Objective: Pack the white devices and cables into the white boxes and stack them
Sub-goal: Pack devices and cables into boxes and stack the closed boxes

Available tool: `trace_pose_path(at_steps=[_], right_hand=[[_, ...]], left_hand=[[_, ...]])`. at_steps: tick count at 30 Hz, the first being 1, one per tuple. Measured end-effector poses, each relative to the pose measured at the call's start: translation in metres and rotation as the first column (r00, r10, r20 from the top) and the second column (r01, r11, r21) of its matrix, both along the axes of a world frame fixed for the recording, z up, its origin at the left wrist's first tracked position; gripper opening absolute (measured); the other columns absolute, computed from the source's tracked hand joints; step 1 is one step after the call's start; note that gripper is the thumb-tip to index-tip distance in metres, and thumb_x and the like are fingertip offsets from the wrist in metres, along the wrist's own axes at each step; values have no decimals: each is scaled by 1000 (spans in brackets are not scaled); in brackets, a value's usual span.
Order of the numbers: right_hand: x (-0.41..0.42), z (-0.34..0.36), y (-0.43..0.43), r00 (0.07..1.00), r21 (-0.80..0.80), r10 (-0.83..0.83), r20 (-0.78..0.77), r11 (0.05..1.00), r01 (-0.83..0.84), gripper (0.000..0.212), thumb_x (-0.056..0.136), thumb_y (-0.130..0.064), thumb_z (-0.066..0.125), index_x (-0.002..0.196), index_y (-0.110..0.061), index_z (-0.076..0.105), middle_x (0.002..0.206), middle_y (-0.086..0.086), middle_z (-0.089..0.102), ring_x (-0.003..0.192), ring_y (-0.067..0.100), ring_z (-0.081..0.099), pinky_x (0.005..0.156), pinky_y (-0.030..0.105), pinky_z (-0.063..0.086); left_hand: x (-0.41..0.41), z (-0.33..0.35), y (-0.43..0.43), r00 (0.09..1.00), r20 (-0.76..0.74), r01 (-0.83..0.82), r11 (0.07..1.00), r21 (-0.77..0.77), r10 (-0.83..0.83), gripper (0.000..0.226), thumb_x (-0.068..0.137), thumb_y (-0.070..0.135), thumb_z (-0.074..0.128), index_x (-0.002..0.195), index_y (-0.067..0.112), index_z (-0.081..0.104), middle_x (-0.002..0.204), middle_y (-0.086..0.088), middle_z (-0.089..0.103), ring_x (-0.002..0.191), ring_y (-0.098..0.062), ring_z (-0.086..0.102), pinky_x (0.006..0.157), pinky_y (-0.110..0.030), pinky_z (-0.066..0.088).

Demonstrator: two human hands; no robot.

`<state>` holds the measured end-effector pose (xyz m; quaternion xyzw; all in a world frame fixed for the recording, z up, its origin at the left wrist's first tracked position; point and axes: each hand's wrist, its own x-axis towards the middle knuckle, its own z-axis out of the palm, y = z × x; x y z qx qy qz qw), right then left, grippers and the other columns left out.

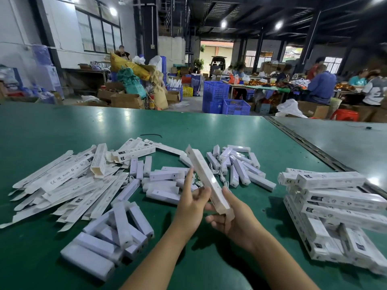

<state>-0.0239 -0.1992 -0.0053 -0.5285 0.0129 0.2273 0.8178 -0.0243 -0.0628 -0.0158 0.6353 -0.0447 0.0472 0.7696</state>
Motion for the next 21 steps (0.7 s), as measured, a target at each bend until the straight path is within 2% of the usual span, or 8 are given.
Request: trace_pose_path(at_steps=[4, 7, 9, 12, 14, 16, 19, 21], right_hand=[[3, -1, -3, 999, 64, -15, -43, 998, 18, 48, 99, -46, 46, 115, -7, 69, 98, 19, 72, 62, 27, 67, 55, 28, 54], [3, -1, -2, 999, 9, -37, -10, 999, 37, 41, 102, -41, 45, 108, -12, 74, 101, 16, 73, 67, 23, 69, 57, 28, 54], [2, -1, -2, 997, -39, -65, 47, 997, 67, 38, 102, -38, 46, 101, -16, 77, 100, 13, 74, 73, 21, 71, 63, 31, 56], [1, -2, 0, 970, -197, -118, 210, 967, 161, 32, 103, -27, 46, 98, -18, 77, 93, 10, 75, 76, 19, 70, 65, 32, 57], [2, -4, 1, 927, -288, -159, 341, 921, 264, 23, 101, -18, 48, 101, -11, 70, 83, 12, 69, 65, 16, 64, 59, 30, 55], [3, -6, 0, 854, -318, -185, 487, 873, 371, 11, 99, -8, 50, 102, -12, 61, 85, 15, 64, 64, 16, 61, 62, 34, 58], [1, -7, -4, 711, -344, -75, 699, 837, 426, 33, 94, 1, 56, 112, -27, 59, 89, 2, 70, 72, 20, 67, 72, 38, 59], [-2, -6, -7, 652, -368, 18, 758, 838, 404, 42, 90, 3, 60, 116, -31, 61, 95, 0, 72, 77, 26, 69, 74, 38, 57]], left_hand=[[-4, -4, -2, 996, 75, 29, 993, 111, -38, 50, 98, 15, 60, 136, 45, 49, 114, 5, 69, 100, -7, 70, 80, -13, 51], [-6, -7, -5, 988, 79, 120, 986, 116, -130, 47, 97, 12, 62, 127, 48, 55, 116, 11, 70, 105, -13, 69, 86, -27, 56], [-7, -7, -6, 987, 108, 104, 984, 147, -121, 44, 93, 24, 67, 128, 48, 53, 120, 12, 68, 110, -11, 67, 93, -34, 56], [-6, -6, -6, 986, 150, 45, 985, 166, -71, 50, 79, 45, 66, 127, 48, 51, 126, 9, 64, 110, 1, 64, 86, -20, 55], [-4, -8, -5, 985, 170, -13, 982, 187, -19, 53, 78, 47, 63, 130, 45, 51, 126, 7, 65, 108, 6, 63, 83, -11, 50], [-2, -11, -2, 981, 193, -73, 978, 193, 35, 50, 81, 47, 59, 130, 44, 52, 123, 8, 66, 105, 9, 63, 83, -8, 47], [1, -12, 1, 971, 223, -134, 973, 189, 90, 36, 85, 48, 55, 121, 49, 56, 125, 13, 65, 112, 9, 60, 92, -10, 47], [2, -12, 3, 964, 237, -161, 971, 178, 116, 31, 85, 48, 56, 116, 51, 59, 123, 12, 67, 112, 5, 62, 92, -11, 48]])
